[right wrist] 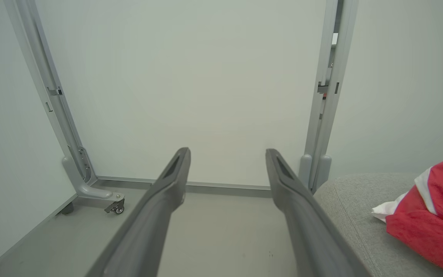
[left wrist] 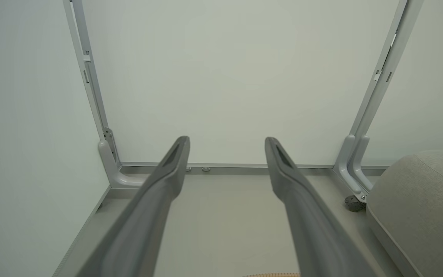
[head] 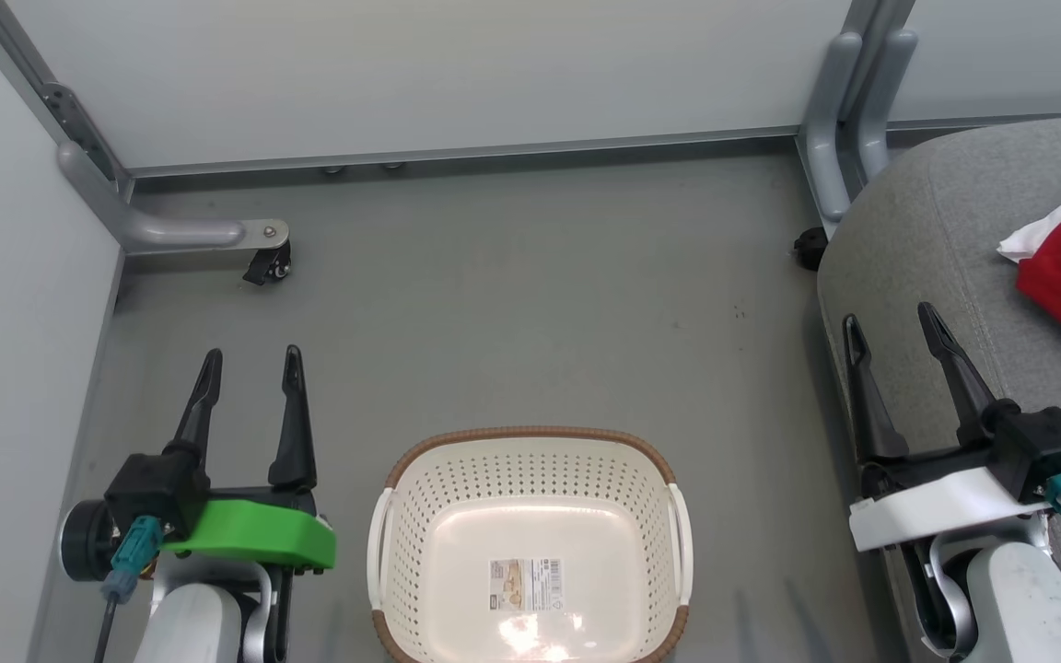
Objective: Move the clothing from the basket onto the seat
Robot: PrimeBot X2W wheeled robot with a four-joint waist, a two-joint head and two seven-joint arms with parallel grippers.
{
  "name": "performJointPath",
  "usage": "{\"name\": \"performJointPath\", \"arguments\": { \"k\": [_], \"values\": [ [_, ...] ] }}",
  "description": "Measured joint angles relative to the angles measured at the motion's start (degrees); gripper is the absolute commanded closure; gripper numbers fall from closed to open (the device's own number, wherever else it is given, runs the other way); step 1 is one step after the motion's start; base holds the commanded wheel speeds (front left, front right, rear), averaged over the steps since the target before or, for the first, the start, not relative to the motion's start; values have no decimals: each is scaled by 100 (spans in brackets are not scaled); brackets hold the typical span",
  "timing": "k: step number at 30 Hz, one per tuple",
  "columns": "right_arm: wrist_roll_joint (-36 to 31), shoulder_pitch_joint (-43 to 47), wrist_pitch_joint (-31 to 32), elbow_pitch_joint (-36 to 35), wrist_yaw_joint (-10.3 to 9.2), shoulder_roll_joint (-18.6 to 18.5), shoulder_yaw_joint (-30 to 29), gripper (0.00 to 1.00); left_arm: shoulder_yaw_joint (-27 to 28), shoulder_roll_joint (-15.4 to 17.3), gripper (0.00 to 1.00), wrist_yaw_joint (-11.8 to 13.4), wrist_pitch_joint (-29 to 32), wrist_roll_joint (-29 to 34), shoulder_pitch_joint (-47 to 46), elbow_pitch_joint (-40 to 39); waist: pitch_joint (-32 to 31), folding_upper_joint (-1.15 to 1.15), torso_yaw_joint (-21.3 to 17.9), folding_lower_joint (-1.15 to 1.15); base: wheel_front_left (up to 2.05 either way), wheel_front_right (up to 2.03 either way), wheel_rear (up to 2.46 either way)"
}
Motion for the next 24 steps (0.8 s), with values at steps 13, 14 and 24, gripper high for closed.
{"name": "performJointPath", "arguments": {
  "k": [13, 14, 24],
  "values": [
    [255, 459, 0, -7, 0, 14, -63, 0, 489, -138, 0, -215, 0, 174, 311, 65, -177, 0, 27, 0, 0, 0, 0],
    [257, 471, 0, -9, 0, 14, -64, 0, 499, -152, 0, -237, 0, 188, 327, 71, -191, 0, 39, 0, 0, 0, 0],
    [335, 538, 0, 32, 1, 20, -32, 100, 535, -213, 100, -310, 0, 268, 333, 78, -307, 0, 101, 0, 0, 0, 0]
  ]
}}
